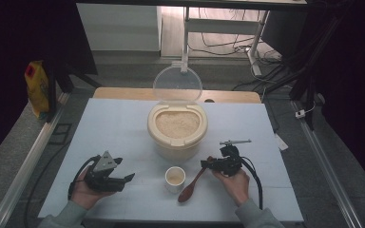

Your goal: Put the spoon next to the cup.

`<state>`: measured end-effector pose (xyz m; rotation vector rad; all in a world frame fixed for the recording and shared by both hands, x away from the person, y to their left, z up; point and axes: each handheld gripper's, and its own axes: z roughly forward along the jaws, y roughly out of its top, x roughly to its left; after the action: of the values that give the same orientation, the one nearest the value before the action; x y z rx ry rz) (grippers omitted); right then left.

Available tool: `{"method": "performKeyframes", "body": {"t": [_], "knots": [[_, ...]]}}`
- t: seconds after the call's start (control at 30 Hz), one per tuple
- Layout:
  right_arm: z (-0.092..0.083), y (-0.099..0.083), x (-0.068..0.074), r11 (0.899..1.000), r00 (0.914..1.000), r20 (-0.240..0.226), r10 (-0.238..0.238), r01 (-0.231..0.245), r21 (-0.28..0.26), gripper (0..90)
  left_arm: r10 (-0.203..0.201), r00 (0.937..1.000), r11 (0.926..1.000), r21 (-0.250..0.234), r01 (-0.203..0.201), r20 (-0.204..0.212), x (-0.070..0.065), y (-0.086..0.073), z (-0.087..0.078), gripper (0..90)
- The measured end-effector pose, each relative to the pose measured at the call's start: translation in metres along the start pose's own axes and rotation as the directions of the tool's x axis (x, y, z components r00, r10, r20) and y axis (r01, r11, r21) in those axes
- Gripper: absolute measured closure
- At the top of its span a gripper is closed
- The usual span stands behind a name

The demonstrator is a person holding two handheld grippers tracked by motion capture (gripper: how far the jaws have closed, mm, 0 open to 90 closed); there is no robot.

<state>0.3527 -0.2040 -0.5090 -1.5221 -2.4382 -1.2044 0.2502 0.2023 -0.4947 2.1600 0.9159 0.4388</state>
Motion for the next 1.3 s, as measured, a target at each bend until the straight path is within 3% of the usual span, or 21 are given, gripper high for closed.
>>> {"method": "performKeyframes", "body": {"t": [0.1,0.33,0.53,0.77,0.9,1.03,1.3], "knots": [[0.002,-0.001,-0.001,1.0,0.9999,0.014,-0.009,0.009,-0.004,56.7,0.0,1.0,1.0,0.0,0.0,0.0,0.0,0.0,0.0,27.1],[0.003,-0.001,0.001,0.997,0.9928,0.106,-0.057,0.061,-0.036,44.4,-0.001,1.0,1.0,0.001,0.001,-0.001,0.0,0.0,0.0,27.1],[-0.002,-0.001,-0.002,0.995,0.9919,0.109,-0.066,0.073,-0.067,43.0,-0.003,1.0,1.0,-0.001,0.003,-0.002,0.0,-0.001,0.0,27.1],[-0.023,-0.006,-0.009,0.99,0.9922,0.098,-0.077,0.088,-0.114,43.0,-0.006,1.0,1.0,-0.004,0.006,-0.002,-0.001,-0.001,-0.001,27.0],[-0.038,-0.015,-0.012,0.979,0.988,0.083,-0.13,0.141,-0.146,43.0,-0.01,0.9999,0.9999,-0.005,0.01,-0.003,-0.001,-0.002,-0.002,26.8],[-0.053,-0.025,-0.015,0.963,0.9766,0.097,-0.192,0.206,-0.172,43.0,-0.02,0.9998,0.9998,-0.01,0.02,-0.002,-0.002,-0.003,-0.003,26.7],[-0.075,-0.042,-0.02,0.935,0.9589,0.108,-0.262,0.28,-0.218,42.9,-0.038,0.9992,0.999,-0.025,0.038,-0.007,-0.002,-0.008,-0.008,26.6]]}}
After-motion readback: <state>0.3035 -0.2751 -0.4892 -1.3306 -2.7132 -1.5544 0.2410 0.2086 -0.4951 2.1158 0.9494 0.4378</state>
